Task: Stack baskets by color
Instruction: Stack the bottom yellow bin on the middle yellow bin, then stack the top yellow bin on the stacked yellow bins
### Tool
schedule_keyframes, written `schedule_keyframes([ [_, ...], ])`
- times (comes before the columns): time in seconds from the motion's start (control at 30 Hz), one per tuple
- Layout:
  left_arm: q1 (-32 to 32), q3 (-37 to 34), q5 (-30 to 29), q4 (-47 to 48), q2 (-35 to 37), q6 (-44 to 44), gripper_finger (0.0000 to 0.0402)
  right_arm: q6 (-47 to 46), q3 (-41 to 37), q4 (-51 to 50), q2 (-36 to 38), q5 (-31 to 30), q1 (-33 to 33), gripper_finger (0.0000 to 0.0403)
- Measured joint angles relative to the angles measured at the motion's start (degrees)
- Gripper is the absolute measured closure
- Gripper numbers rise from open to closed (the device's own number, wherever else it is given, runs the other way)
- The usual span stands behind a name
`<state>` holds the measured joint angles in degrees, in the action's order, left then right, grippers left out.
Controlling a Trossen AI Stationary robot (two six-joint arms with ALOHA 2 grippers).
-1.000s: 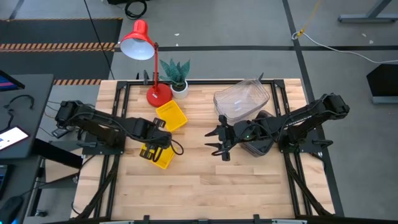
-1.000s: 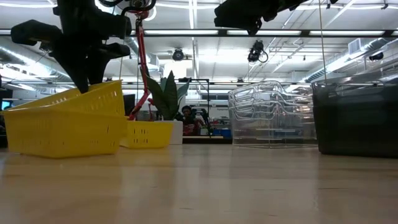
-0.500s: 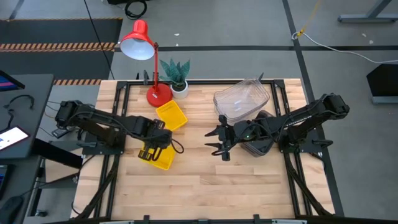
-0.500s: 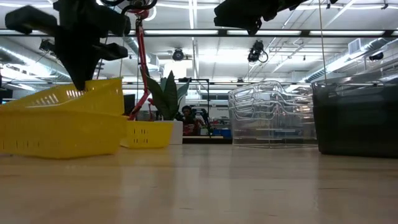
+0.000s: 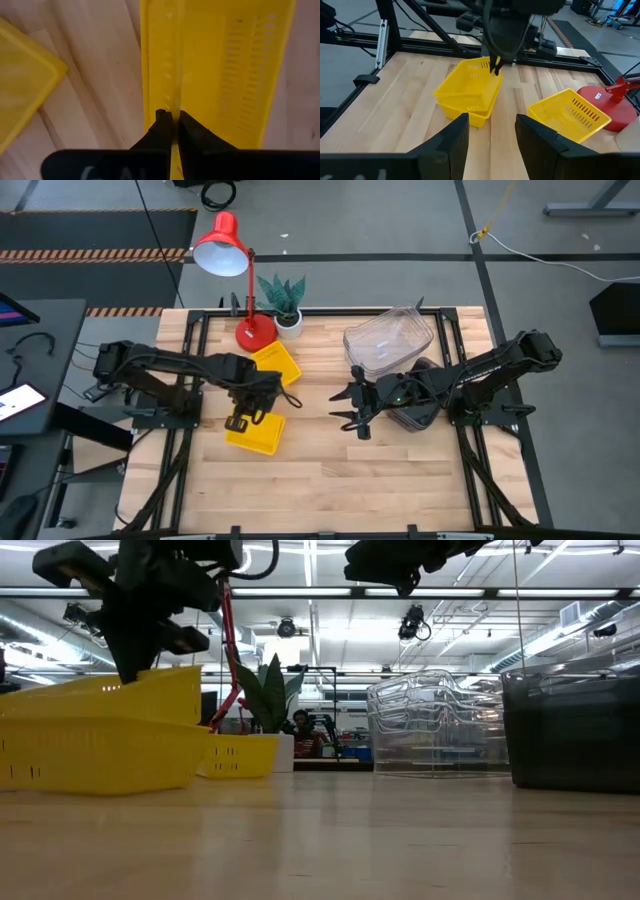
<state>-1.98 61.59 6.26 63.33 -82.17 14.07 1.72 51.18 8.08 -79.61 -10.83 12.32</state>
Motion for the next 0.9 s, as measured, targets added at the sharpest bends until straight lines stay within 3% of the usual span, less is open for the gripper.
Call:
schedule_keyframes([
  [0.17,0.00,-0.12,0.04,-1.21,-2.65,2.04,0.0379,0.00,0.00,0.00,0.00,0.00,0.00,0.0237],
  [0.6,0.00,-0.11,-3.50,-8.05,-5.09,-0.08,0.0222,-0.04,0.00,-0.44,-0.02,0.12,0.04,0.0237],
  [0.67,0.00,-0.11,-4.84,-8.35,-6.04,-0.89,0.0212,-0.04,0.00,-0.38,-0.02,0.17,0.04,0.0237],
  [0.8,0.29,-0.12,-13.81,-8.78,-7.99,-2.35,0.0213,-0.04,0.00,-0.07,-0.02,0.17,0.04,0.0237],
  [0.9,1.39,-0.14,-15.50,-9.17,-8.81,-0.98,0.0224,-0.04,0.00,0.00,-0.02,0.15,0.04,0.0237],
])
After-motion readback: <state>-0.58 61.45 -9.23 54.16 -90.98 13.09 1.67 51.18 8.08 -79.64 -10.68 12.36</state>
